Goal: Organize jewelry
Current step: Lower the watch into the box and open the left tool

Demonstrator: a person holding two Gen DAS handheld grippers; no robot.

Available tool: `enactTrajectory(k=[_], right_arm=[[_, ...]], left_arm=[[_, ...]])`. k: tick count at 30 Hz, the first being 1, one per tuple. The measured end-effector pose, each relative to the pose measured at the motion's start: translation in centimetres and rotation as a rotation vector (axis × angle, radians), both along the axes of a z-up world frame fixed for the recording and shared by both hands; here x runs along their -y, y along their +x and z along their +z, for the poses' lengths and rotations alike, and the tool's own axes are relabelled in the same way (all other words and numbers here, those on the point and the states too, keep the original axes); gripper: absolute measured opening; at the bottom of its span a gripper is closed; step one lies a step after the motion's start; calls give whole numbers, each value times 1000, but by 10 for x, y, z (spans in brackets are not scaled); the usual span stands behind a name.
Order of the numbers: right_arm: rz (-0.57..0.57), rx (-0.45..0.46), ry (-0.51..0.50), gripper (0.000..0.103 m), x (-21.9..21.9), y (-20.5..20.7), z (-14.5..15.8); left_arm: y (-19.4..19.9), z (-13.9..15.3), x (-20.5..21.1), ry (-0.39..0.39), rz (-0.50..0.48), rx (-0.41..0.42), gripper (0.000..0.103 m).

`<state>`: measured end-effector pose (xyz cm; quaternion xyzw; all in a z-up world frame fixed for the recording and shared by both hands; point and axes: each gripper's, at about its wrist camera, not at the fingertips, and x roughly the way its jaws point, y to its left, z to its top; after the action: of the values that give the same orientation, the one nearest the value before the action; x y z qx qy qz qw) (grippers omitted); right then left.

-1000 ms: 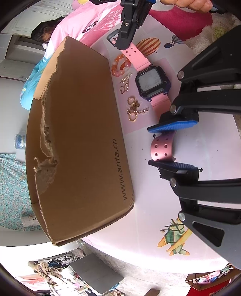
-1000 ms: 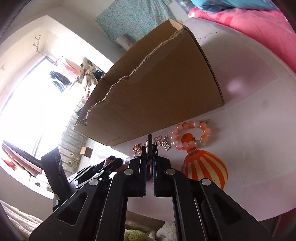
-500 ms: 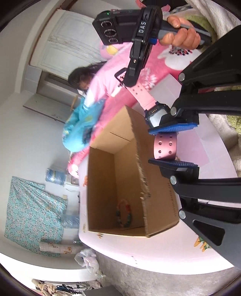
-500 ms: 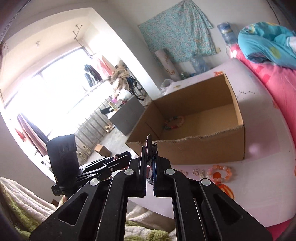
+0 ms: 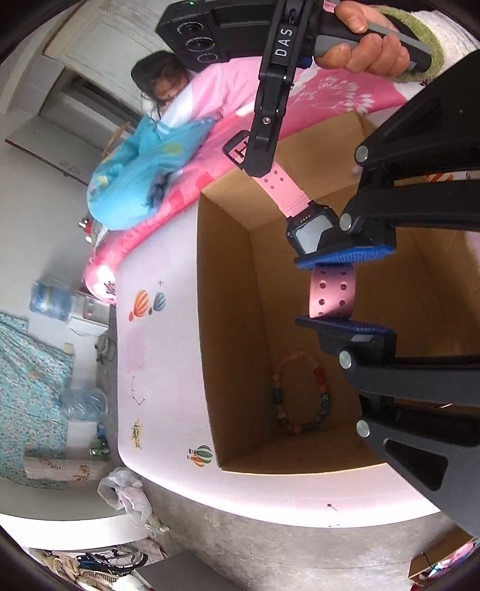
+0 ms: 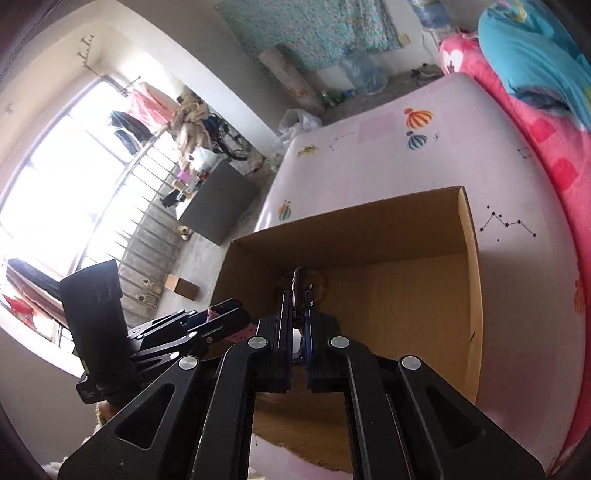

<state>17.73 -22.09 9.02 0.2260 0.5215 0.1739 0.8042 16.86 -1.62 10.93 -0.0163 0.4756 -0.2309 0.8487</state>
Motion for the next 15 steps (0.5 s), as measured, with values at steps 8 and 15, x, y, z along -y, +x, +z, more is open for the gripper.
enactTrajectory(k=[8, 15], right_arm=[[1, -79, -248, 9, -21, 39, -23], [-62, 57, -230, 18, 1, 21, 9]], left_arm=[[50, -44, 11, 163, 82, -140, 49], [29, -15, -14, 63, 136, -62, 56]])
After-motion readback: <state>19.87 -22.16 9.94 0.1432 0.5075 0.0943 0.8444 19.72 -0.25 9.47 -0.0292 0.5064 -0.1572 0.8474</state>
